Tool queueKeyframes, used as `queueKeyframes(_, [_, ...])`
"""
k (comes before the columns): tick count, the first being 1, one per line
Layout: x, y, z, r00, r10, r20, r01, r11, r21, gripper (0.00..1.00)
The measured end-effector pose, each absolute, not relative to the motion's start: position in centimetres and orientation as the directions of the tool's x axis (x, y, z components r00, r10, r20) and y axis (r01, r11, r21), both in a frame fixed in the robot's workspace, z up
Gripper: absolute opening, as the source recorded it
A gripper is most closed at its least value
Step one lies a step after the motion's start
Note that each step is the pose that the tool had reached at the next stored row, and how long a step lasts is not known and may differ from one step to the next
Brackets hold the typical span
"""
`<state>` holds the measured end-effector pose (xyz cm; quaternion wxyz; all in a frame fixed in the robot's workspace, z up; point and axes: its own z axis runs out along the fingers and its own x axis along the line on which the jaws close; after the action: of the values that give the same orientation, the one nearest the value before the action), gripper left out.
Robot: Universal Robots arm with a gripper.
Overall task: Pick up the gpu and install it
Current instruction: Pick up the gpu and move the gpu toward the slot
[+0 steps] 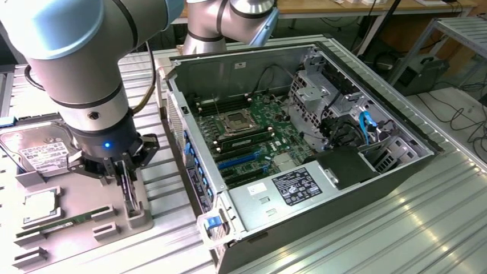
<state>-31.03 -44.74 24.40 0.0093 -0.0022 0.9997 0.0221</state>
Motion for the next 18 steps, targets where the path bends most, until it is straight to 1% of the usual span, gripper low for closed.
queueKeyframes(18, [-31.0,-44.7,26.2,-1.0,-0.004,-0.019,-0.005,0.999,0.044,0.27])
